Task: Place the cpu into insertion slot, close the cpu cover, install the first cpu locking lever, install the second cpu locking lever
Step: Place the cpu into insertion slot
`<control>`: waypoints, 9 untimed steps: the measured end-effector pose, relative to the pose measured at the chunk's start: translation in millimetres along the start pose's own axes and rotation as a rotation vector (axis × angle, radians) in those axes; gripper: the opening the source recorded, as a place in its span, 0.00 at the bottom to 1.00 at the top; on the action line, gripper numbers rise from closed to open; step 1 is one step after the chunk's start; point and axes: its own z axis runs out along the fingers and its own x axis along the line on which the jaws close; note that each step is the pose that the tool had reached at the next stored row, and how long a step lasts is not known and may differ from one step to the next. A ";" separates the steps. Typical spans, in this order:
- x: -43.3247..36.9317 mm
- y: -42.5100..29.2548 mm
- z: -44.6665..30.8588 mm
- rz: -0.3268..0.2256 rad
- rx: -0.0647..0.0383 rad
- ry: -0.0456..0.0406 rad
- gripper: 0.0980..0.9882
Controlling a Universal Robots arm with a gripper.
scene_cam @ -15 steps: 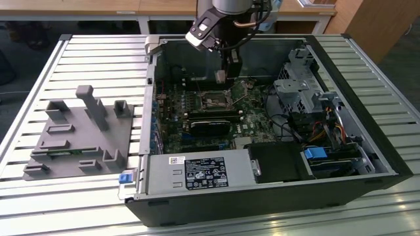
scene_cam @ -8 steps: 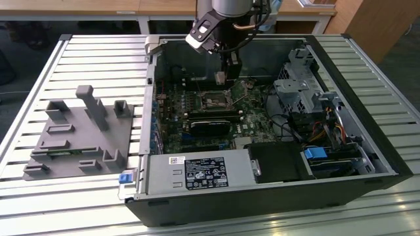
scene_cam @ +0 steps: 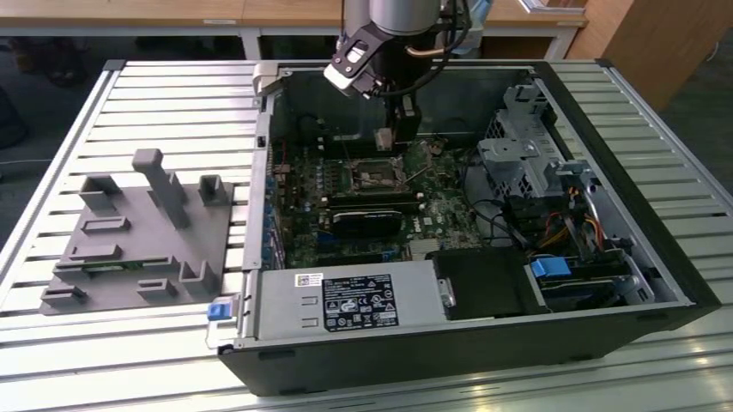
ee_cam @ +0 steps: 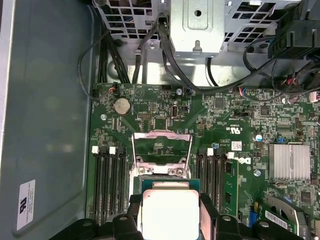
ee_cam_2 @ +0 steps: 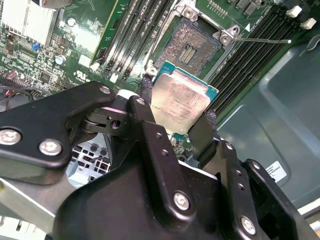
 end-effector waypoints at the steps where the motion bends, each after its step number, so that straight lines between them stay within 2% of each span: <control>1: 0.1 -0.1 0.7 0.000 0.000 0.0000 0.50; 9: 0.3 -0.5 6.2 0.000 0.000 0.0000 0.50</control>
